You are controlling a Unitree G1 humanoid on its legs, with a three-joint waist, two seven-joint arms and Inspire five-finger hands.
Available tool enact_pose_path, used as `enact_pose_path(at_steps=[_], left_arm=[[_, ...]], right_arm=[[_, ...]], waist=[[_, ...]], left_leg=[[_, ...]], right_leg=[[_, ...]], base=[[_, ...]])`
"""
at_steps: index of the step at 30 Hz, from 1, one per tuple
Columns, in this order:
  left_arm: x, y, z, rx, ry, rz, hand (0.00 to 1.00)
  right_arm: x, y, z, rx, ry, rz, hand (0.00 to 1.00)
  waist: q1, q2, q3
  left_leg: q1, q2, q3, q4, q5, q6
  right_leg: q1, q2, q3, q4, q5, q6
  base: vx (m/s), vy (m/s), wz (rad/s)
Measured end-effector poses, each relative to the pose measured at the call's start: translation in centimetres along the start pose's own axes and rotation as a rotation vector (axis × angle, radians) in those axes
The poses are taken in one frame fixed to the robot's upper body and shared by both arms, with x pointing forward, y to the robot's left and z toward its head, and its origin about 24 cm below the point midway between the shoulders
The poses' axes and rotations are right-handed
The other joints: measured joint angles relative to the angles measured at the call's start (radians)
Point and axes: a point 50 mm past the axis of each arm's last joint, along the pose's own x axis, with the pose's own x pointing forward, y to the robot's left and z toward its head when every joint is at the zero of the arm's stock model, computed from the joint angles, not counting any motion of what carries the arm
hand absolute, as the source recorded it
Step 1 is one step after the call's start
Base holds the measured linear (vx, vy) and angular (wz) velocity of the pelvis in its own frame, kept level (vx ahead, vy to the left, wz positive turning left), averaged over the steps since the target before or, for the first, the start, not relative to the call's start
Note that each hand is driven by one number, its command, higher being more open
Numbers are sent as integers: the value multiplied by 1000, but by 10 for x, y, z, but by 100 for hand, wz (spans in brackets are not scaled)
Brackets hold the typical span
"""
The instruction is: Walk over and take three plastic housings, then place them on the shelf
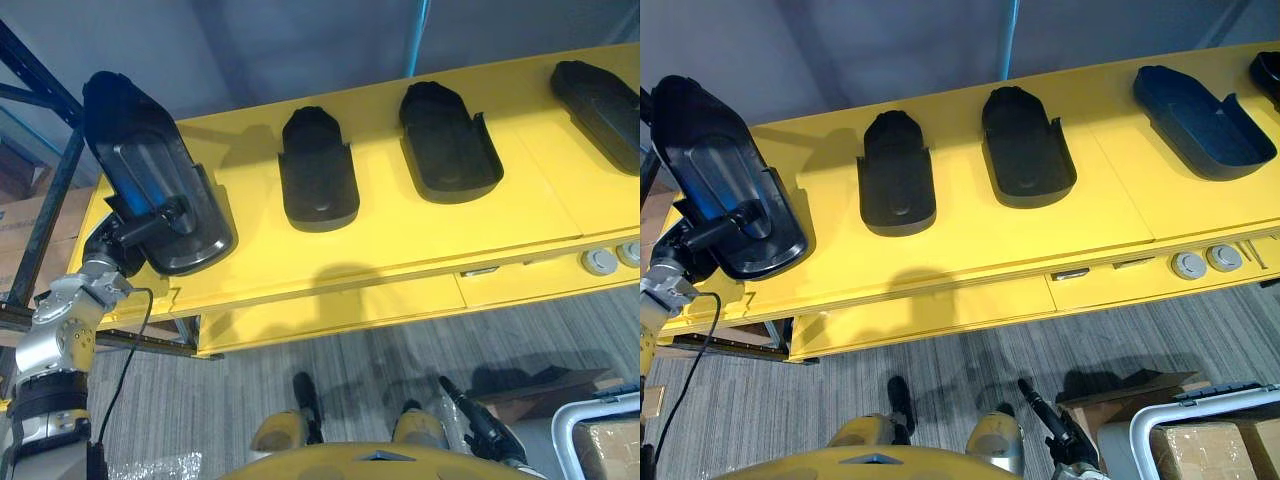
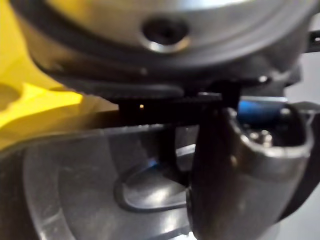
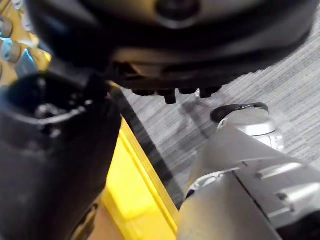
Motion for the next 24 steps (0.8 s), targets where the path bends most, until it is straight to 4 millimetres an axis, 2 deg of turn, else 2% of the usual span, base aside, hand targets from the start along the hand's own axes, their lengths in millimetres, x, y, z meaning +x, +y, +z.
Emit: enact_pose_path(at_steps=[8,9,14,17,24], left_arm=[[11,0,23,52,-11,-21,0],[13,-1,26,61,-18,-17,100],[22,2,48,187,-37,58,100],[22,13,50,266,9,146,100],[24,19,63,326,22,207,100]], right_arm=[[4,5,9,9,-25,24,100],[4,5,9,9,-23,25,100],[5,6,8,34,-15,30,100],[5,7,9,52,-24,31,100],[4,7,10,50,-30,26,100]], waist=[[0,-15,23],[0,-15,24],[2,-27,38],[-4,-34,45],[-2,-42,54]], left_leg=[[-9,0,1,0,-1,-1],[-10,2,2,0,-1,-2],[-11,10,10,0,-3,-5],[-11,17,22,0,-7,-10],[-14,33,25,29,-25,-19]], right_leg=[[-3,2,-1,-10,3,2],[-3,3,-1,-14,5,0],[-1,14,4,-26,12,-6],[-1,24,16,-40,20,-8],[12,36,24,-55,22,-12]], base=[[4,1,0],[0,0,0],[17,1,-4],[11,-3,-13],[21,-2,-3]])
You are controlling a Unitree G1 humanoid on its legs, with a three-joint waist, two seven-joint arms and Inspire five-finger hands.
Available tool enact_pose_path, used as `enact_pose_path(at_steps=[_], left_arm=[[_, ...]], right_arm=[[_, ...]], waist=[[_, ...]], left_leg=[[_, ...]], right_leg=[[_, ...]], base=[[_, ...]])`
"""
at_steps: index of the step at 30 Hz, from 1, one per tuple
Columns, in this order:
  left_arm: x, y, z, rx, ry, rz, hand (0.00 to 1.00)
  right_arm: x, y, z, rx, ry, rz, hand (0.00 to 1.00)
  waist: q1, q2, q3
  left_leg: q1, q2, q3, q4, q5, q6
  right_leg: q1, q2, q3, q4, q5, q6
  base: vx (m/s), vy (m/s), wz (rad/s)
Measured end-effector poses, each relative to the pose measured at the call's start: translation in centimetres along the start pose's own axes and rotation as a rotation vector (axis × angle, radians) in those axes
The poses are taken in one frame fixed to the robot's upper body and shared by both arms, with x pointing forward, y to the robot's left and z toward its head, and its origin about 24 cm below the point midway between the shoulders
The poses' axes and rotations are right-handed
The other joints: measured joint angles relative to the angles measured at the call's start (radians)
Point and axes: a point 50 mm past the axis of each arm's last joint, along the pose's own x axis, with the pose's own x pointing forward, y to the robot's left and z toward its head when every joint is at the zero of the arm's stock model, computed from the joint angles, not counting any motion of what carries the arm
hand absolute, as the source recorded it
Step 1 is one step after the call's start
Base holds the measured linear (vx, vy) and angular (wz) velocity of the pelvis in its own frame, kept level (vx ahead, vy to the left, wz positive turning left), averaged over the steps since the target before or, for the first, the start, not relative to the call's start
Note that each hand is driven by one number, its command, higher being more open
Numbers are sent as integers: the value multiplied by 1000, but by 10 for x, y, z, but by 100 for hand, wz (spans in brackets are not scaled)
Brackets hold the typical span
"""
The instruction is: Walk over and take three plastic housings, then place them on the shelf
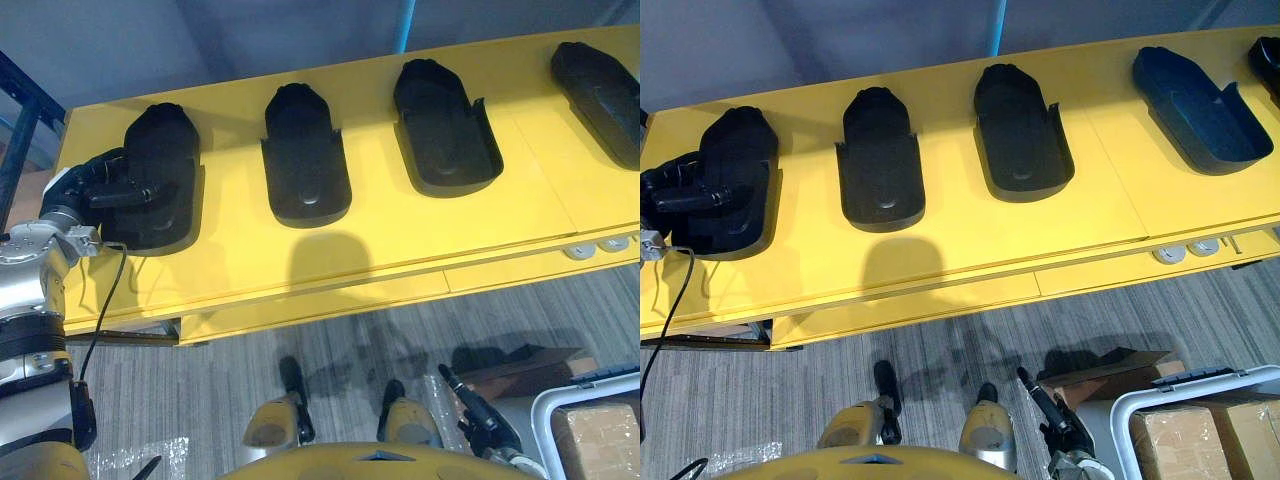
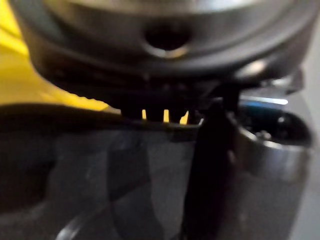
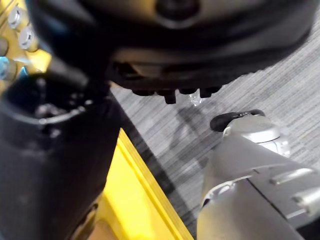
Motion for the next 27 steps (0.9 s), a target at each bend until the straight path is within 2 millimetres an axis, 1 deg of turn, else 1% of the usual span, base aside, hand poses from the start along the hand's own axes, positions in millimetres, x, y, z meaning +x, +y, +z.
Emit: enact_pose_path(at_steps=[3,8,15,18,25,27], left_arm=[[1,1,1,26,5,19,100],[3,3,9,89,-3,56,100],[4,4,12,88,-7,93,100],[4,3,11,87,2,95,100],[5,1,12,105,1,106,100],[5,-1,14,117,-9,109,100]], right_arm=[[1,2,3,20,-16,1,100],[2,6,1,10,-2,16,100],[2,8,-1,15,4,21,100],[2,9,-2,12,9,21,100],[1,13,-8,17,28,29,100],[0,13,-14,25,49,23,100]], waist=[[0,4,8],[-1,-1,14],[-2,-5,16],[-3,-6,16],[1,-6,8],[1,-7,-14]], left_leg=[[-1,4,1,9,-11,-3],[-2,6,5,17,-17,-4],[3,7,3,20,-17,-5],[15,6,-2,26,-19,-5],[56,0,-6,-6,-14,-5],[66,-7,-8,-29,-5,-3]], right_leg=[[2,3,3,-1,-1,-1],[2,3,7,-1,-1,-1],[8,4,7,-2,0,-2],[28,4,6,-10,0,-2],[72,6,-2,-36,4,2],[75,5,-4,-40,4,3]], base=[[4,2,-1],[4,5,-2],[0,0,0],[11,11,4],[0,0,0],[45,33,4]])
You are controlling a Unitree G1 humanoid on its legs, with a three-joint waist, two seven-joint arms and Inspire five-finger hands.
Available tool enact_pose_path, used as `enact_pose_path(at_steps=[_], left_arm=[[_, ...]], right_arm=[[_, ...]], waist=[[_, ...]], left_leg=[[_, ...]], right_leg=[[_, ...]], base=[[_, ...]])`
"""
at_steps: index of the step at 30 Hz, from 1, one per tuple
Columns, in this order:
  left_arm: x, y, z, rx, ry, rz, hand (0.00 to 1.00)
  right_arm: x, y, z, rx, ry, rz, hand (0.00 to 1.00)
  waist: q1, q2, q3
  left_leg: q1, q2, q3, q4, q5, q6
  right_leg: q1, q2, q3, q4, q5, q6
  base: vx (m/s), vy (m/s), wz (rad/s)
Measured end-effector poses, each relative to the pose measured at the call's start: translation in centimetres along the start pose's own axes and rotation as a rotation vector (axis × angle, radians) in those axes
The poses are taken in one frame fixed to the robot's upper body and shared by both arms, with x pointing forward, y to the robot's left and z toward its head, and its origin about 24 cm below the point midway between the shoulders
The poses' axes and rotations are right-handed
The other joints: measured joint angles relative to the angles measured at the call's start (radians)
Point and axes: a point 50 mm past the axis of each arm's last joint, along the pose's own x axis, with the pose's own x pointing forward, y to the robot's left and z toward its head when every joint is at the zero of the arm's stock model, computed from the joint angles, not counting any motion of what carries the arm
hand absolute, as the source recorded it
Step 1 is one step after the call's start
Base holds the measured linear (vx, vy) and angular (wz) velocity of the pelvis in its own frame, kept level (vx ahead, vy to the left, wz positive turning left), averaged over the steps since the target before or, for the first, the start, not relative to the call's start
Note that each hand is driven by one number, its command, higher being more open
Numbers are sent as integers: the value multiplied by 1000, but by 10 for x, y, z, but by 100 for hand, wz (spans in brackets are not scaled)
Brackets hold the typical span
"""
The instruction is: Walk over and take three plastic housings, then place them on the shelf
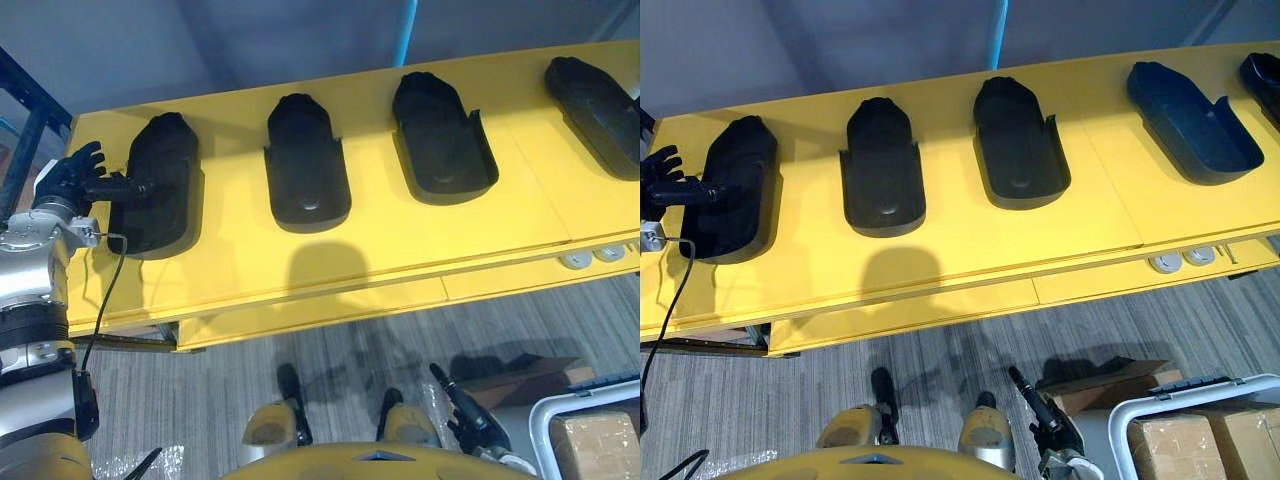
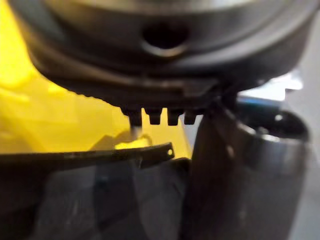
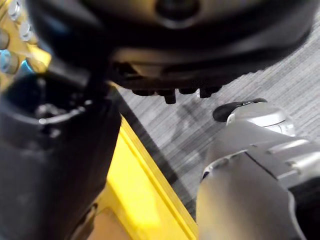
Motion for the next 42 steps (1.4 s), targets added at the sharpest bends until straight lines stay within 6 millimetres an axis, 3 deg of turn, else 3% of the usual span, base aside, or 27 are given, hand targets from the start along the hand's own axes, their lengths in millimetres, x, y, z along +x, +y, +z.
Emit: enact_pose_path(at_steps=[4,9,11,14,19,22,24,27,30,33,34,37,42], left_arm=[[-1,-3,12,43,-84,31,100],[-13,-7,54,1,-352,103,100],[-24,-13,77,-81,-505,81,100],[-40,-20,93,-198,-669,43,100],[-71,-23,98,-337,-913,58,100],[-98,-20,83,-372,-1024,129,100],[-128,-15,57,-370,-1096,263,100],[-165,-18,20,-306,-1090,452,100],[-190,-26,-12,-225,-1005,602,100],[-202,-30,-32,-189,-908,732,100],[-207,-32,-39,-179,-874,799,100],[-213,-38,-54,-155,-816,925,100],[-206,-54,-78,-140,-706,945,100]], right_arm=[[-3,3,-17,27,46,-4,100],[-6,3,-29,45,86,-11,100],[-6,1,-31,70,84,-26,100],[-8,-2,-33,76,83,-49,100],[-8,-1,-36,74,90,-76,100],[-9,-3,-40,53,110,-104,100],[-12,-1,-49,47,133,-125,100],[-19,5,-66,74,175,-132,100],[-22,7,-74,77,200,-147,100],[-19,11,-70,49,194,-138,100],[-16,12,-66,29,192,-128,100],[-13,11,-63,0,213,-118,100],[-12,5,-68,-50,284,-116,100]], waist=[[1,-8,-43],[2,-4,-93],[2,1,-111],[0,13,-151],[-4,18,-175],[-2,19,-182],[0,13,-187],[13,-5,-204],[34,-26,-216],[36,-30,-217],[35,-30,-217],[36,-23,-214],[60,-27,-212]], left_leg=[[9,-4,-10,1,4,0],[25,-6,-19,0,4,-1],[41,-5,-18,-6,-3,-4],[49,1,-2,-6,-20,-2],[60,5,8,-7,-21,-1],[59,7,3,-7,-19,1],[58,6,-11,-7,-18,5],[55,3,-38,-7,-17,7],[55,2,-66,-7,-13,12],[50,0,-76,-7,-11,12],[40,-3,-78,-7,0,13],[31,-5,-87,-7,7,14],[6,8,-89,-6,29,13]], right_leg=[[24,-2,-10,-16,1,1],[59,-2,-25,-34,3,1],[87,-2,-29,-57,11,4],[104,-1,-26,-89,31,5],[120,-2,-25,-111,51,5],[126,2,-51,-119,67,-4],[134,4,-78,-119,75,-8],[146,9,-107,-118,80,-15],[166,11,-134,-118,81,-17],[173,11,-156,-118,74,-25],[171,11,-168,-123,53,-43],[171,14,-198,-131,38,-11],[175,21,-242,-146,37,-8]], base=[[53,16,12],[4,8,6],[-19,9,-1],[-40,30,-11],[-16,32,-9],[-1,9,5],[3,15,18],[6,13,26],[-13,-1,29],[-68,-3,25],[-127,-24,21],[-112,-19,26],[-32,-4,31]])
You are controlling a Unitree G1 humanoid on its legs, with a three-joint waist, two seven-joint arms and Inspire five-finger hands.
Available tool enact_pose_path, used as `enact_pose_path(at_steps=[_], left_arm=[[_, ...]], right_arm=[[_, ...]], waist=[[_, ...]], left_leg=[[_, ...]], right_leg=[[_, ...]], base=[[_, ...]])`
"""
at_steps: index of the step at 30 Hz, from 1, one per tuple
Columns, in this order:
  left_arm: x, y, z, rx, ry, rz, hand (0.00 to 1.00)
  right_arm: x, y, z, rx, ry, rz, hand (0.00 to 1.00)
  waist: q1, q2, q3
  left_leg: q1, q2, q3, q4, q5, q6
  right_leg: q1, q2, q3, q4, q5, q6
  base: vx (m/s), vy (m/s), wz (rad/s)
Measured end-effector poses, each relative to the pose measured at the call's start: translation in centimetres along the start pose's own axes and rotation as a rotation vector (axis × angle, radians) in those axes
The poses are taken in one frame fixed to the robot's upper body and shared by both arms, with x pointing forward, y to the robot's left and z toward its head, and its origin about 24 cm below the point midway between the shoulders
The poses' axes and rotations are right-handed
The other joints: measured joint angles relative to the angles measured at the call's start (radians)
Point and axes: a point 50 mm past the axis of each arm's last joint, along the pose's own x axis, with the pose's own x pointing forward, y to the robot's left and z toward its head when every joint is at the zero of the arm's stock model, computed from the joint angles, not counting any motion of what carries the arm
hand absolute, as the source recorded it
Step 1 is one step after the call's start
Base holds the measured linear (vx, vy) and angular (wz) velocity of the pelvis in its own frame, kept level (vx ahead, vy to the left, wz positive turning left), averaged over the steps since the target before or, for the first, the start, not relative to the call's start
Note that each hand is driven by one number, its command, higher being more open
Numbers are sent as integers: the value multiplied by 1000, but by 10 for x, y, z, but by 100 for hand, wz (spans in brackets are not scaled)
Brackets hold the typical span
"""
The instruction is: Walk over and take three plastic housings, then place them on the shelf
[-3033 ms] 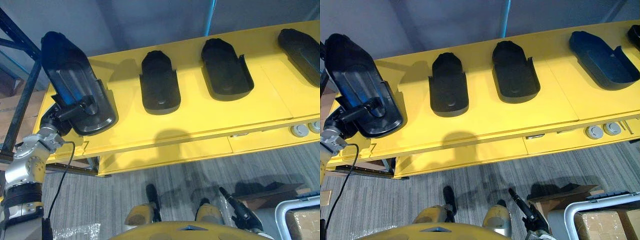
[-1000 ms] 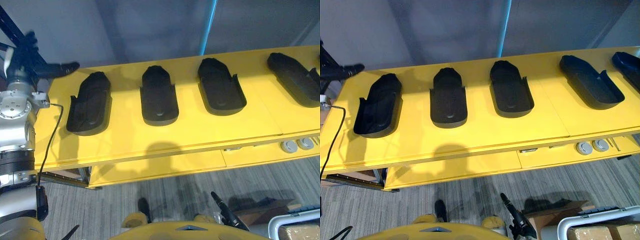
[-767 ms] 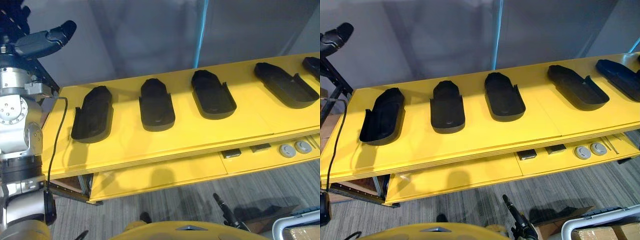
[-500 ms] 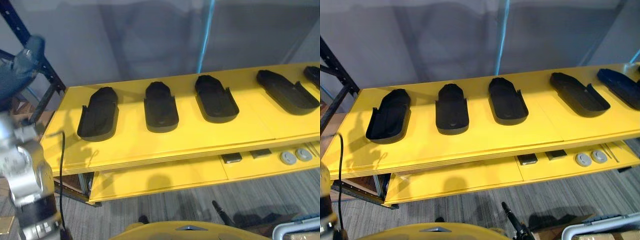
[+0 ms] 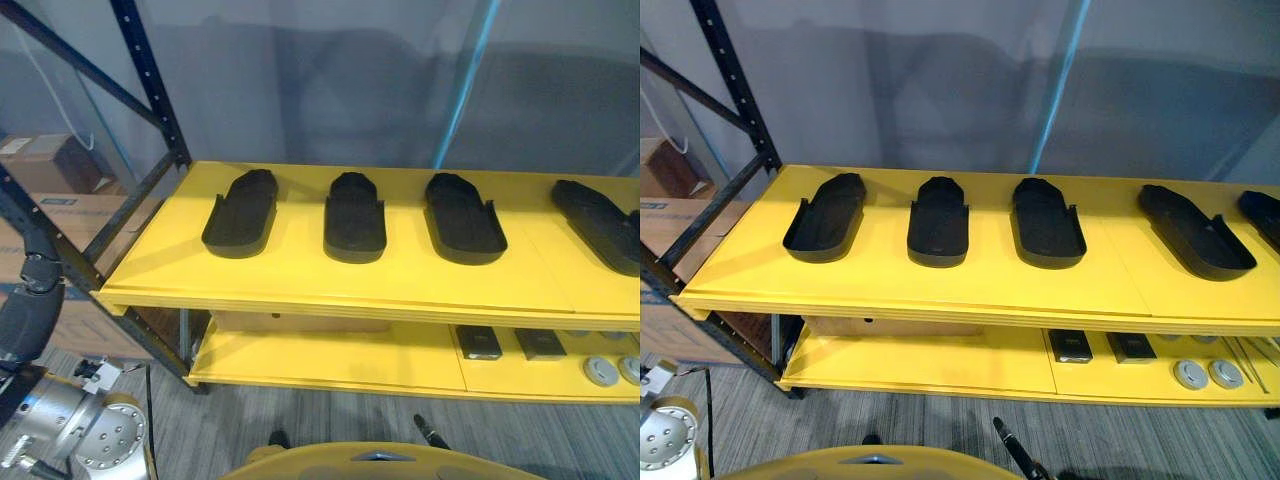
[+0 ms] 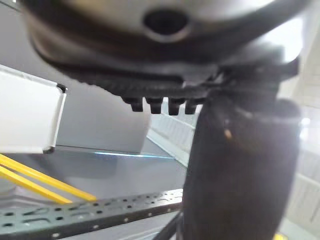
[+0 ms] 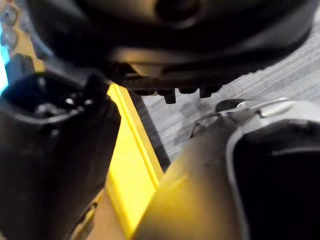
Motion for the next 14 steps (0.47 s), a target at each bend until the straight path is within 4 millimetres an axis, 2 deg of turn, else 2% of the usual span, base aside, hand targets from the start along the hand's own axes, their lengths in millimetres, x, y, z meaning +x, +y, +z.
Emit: enact_pose_path(at_steps=[2,3,5,6,7,8,9,10,12,14], left_arm=[[-19,-1,-24,63,134,-63,100],[-29,1,-37,93,226,-92,100],[-58,13,-73,191,503,-156,100],[-81,23,-92,267,674,-200,100],[-94,27,-100,299,758,-230,100],[-117,35,-113,333,928,-296,100],[-142,47,-122,350,1108,-350,100],[-153,53,-125,357,1196,-367,100],[-194,80,-132,371,1529,-388,100],[-210,95,-133,337,1723,-299,100]], right_arm=[[0,-1,3,-13,-2,2,100],[1,0,4,-14,-3,8,100],[3,6,11,-14,-12,32,100],[4,10,13,-17,-18,49,100],[4,13,13,-15,-19,58,100],[5,18,14,-10,-20,72,100],[6,23,14,-2,-17,87,100],[6,26,14,9,-17,96,100],[7,33,14,56,-19,105,100],[7,31,14,81,-15,98,100]], waist=[[-1,8,9],[-1,3,7],[-3,-4,11],[-7,-13,13],[-7,-19,15],[-7,-27,22],[-5,-46,35],[-5,-55,40],[-6,-75,51],[-6,-73,53]], left_leg=[[2,-7,-14,0,6,2],[5,-7,-15,0,6,2],[14,-14,-15,0,6,2],[19,-21,-15,0,7,2],[21,-21,-15,0,7,2],[26,-23,-17,0,4,1],[30,-27,-16,0,1,-3],[31,-28,-14,0,1,-5],[39,-35,3,0,-9,-8],[45,-37,15,0,-14,-11]], right_leg=[[14,-1,-2,1,-2,3],[18,-5,-2,1,-4,6],[20,-10,1,12,-11,17],[22,-14,3,14,-14,21],[23,-16,4,14,-16,22],[30,-21,2,14,-18,23],[33,-25,3,15,-22,26],[33,-25,5,15,-23,24],[34,-27,26,14,-24,23],[36,-29,31,13,-23,24]], base=[[26,17,23],[50,21,9],[70,10,-7],[72,8,-9],[88,1,-1],[91,-1,3],[90,-7,3],[88,-5,-8],[101,4,-19],[102,0,-10]])
